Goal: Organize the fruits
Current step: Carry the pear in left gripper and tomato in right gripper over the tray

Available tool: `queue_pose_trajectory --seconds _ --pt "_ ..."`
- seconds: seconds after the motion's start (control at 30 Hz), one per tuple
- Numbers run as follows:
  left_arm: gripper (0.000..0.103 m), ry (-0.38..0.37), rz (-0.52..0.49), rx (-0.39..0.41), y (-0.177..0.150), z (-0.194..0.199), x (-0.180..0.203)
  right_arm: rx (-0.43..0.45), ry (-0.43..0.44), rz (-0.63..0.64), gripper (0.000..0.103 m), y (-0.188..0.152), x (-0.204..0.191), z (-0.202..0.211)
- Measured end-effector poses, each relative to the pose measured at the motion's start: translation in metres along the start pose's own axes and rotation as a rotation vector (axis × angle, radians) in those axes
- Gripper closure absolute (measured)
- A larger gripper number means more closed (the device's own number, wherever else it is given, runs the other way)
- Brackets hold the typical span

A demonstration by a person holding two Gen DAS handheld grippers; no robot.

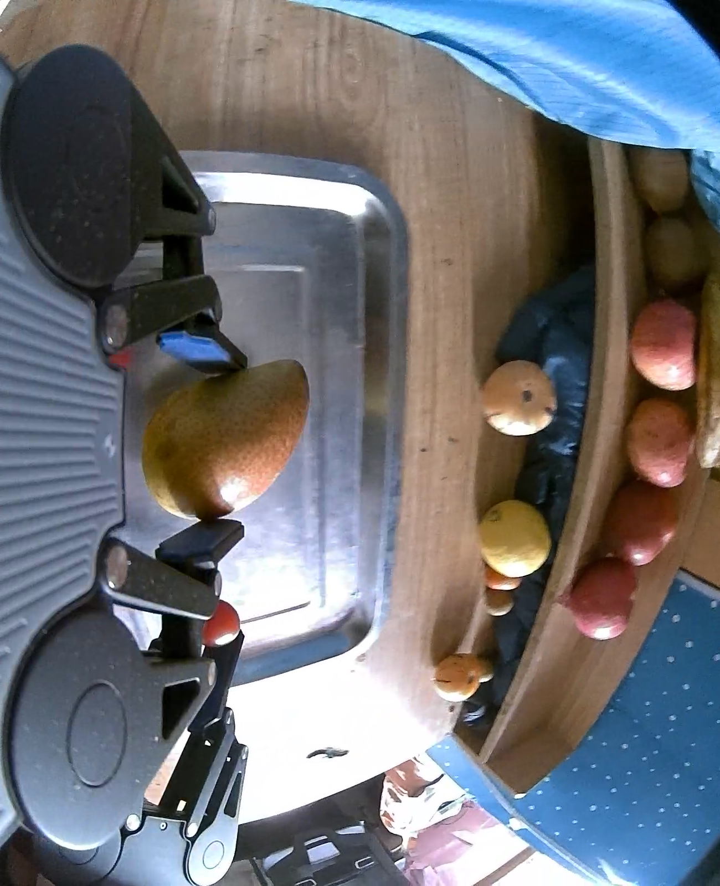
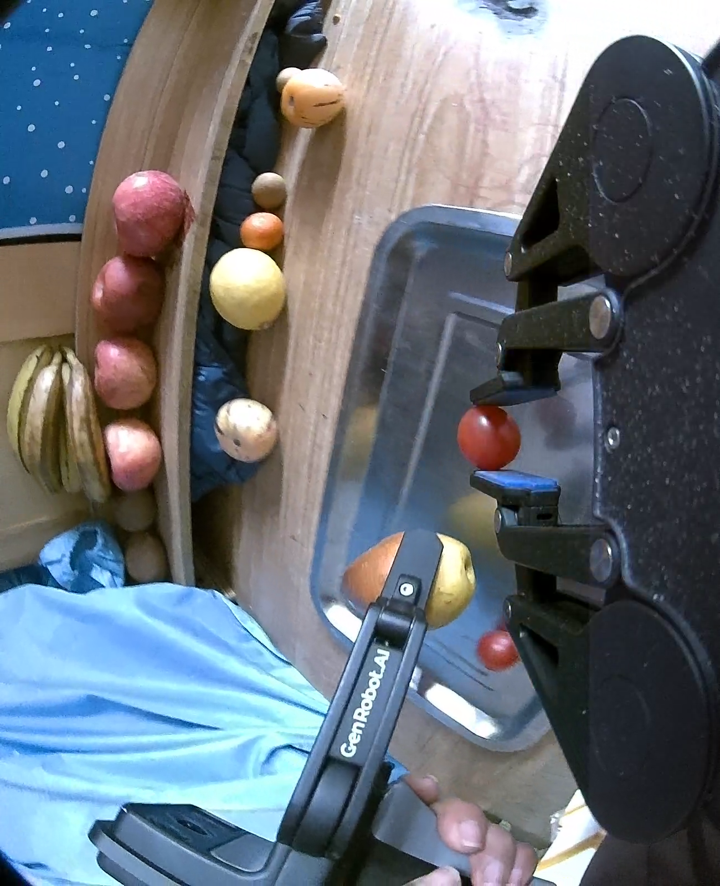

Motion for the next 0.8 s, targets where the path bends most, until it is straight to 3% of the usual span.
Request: queue_pose_trajectory --seconds 0.33,0.8 --pt "0.041 0.012 -0.032 -0.042 -0.022 0.0 0.009 -0.05 0.017 0.02 0.077 -0.025 -0.012 0.008" --pt "0.041 0.029 -0.047 -0.047 -0.027 0.004 0.015 -0.103 0.021 0.035 0.076 -0.041 -0.013 0.008"
Point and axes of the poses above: each gripper's, at about its wrist camera, not at the fingertips, and z roughly against the way its jaws point, x to its right, y to its top, the point moved 9 cm from there along -z, roughly the way its jaws point, and after that the axes turned 8 degrees about x, right-handed, at the moved point
